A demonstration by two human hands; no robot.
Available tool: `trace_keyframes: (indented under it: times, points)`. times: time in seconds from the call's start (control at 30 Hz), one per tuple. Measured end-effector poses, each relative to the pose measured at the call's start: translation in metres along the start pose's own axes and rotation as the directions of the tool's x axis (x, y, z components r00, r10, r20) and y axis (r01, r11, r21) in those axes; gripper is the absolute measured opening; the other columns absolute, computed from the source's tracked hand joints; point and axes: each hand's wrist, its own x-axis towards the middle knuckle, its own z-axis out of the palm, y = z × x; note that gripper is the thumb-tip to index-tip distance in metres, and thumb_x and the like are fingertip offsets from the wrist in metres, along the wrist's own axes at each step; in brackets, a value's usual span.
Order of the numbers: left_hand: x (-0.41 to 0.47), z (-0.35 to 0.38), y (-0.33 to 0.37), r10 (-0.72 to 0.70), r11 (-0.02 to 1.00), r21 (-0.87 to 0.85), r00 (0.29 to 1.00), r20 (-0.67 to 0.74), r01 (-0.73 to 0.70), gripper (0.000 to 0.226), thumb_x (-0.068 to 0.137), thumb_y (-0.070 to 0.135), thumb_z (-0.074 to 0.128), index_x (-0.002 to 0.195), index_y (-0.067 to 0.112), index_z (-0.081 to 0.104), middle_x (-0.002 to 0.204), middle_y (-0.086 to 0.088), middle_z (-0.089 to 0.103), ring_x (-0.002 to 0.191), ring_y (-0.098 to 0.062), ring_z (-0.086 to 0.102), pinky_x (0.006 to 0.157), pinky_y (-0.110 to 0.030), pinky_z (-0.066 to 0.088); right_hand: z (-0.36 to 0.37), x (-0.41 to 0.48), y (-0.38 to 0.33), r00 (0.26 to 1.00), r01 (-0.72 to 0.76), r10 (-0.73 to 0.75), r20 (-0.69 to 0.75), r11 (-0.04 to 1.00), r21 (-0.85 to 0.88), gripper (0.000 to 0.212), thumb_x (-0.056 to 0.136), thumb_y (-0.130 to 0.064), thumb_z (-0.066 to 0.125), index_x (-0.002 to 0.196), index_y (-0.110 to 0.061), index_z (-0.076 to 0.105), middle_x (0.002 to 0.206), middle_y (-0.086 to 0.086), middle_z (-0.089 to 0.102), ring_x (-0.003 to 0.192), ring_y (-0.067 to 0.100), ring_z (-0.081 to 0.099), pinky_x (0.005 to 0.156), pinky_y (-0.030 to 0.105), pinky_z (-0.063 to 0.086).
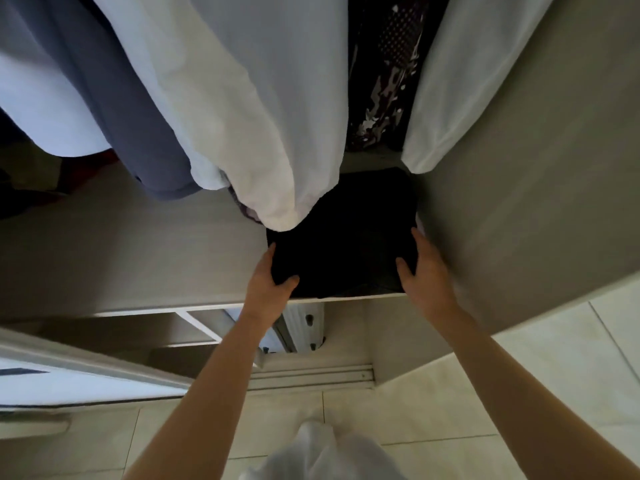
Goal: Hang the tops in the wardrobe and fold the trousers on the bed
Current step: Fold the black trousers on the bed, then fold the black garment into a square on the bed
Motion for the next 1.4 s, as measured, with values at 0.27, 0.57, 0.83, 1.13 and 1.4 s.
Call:
trace_keyframes:
  times: [0.27,0.57,0.83,1.13,1.4]
  points:
    - [-0.041,0.039,-0.035,0.393,0.75,0.604,0.916,-0.078,-0.27,0.054,0.1,0.024,0.052,0.15,0.013,0.037,0.159,-0.014,0.026,0.148,-0.037,0.016,0.114,-0.053,0.033,0.01,-0.029,0.02,0.986,0.156,-0.142,0.087,0.969,-0.194,0.052,0.099,-0.033,0.047,0.149,-0.035,0.033,0.159,0.007,0.016,0.141,0.029,0.031,0.106,0.046,0.043]
    - [-0.024,0.06,-0.025,0.31,0.633,0.741,0.951,0.022,-0.223,0.053,0.103,0.035,0.035,0.153,0.018,0.031,0.161,-0.013,0.023,0.148,-0.037,0.021,0.118,-0.057,0.021,0.008,-0.027,0.026,0.995,0.055,-0.093,-0.043,0.842,-0.536,0.048,0.1,-0.033,0.042,0.148,-0.025,0.039,0.153,0.022,0.029,0.133,0.039,0.036,0.109,0.047,0.033]
    - [-0.026,0.077,-0.015,0.192,0.657,0.753,0.976,-0.104,-0.049,0.053,0.105,0.04,0.028,0.156,0.029,0.02,0.164,-0.002,0.011,0.152,-0.028,0.003,0.12,-0.056,0.001,0.003,-0.022,0.028,0.989,0.125,-0.15,-0.004,0.839,-0.53,0.049,0.099,-0.029,0.046,0.147,-0.02,0.04,0.157,0.022,0.02,0.141,0.037,0.028,0.114,0.044,0.03]
    - [-0.087,0.084,-0.009,0.266,0.781,0.62,0.938,-0.222,-0.075,0.043,0.101,0.018,0.048,0.144,0.013,0.048,0.157,-0.008,0.034,0.148,-0.026,0.024,0.12,-0.048,0.021,-0.015,-0.043,0.013,0.926,0.378,-0.333,0.179,0.793,-0.478,0.048,0.094,-0.017,0.052,0.141,-0.006,0.047,0.156,0.015,0.028,0.147,0.036,0.011,0.12,0.046,0.016]
    - [-0.174,0.071,-0.025,0.194,0.85,0.521,0.875,-0.444,0.076,0.036,0.1,0.016,0.053,0.134,0.009,0.059,0.137,-0.007,0.059,0.135,-0.027,0.046,0.11,-0.045,0.041,0.009,-0.091,-0.007,0.741,0.633,-0.493,0.456,0.741,-0.227,0.044,0.095,-0.013,0.049,0.137,-0.002,0.048,0.147,0.013,0.042,0.147,0.03,0.017,0.119,0.043,0.023]
